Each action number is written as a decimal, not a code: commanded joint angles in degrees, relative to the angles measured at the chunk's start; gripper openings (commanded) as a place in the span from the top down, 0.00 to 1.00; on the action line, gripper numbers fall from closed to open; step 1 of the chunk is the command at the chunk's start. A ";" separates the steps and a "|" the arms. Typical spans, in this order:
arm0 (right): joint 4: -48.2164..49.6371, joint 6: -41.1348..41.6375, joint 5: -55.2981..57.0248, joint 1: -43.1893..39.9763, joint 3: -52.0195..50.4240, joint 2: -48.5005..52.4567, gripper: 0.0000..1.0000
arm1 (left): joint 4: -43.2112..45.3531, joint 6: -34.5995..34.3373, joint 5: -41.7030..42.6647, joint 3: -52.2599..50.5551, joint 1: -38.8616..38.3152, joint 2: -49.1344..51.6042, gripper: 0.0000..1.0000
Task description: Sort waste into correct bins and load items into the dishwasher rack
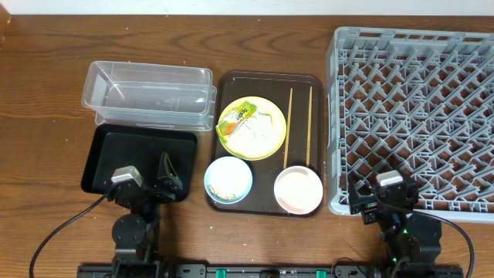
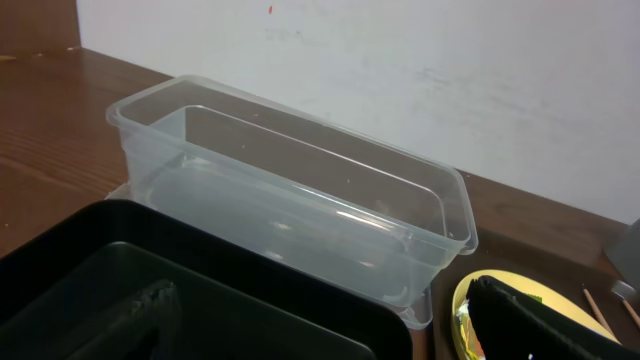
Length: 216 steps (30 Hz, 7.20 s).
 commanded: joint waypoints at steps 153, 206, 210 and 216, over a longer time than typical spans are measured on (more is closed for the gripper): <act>-15.15 22.67 -30.80 22.60 49.24 61.09 0.13 | -35.98 -3.28 66.36 58.55 -12.63 65.33 0.94; -1.14 25.03 -43.32 16.55 49.37 55.04 0.47 | -38.12 -2.23 80.32 58.27 -4.70 65.55 0.40; -14.36 25.44 -29.00 7.82 51.89 50.38 0.47 | -44.46 -2.23 65.20 58.27 -4.70 65.55 0.32; -38.14 31.61 13.42 -3.87 57.99 48.04 0.50 | -49.51 -2.08 55.04 58.27 -4.70 65.55 0.31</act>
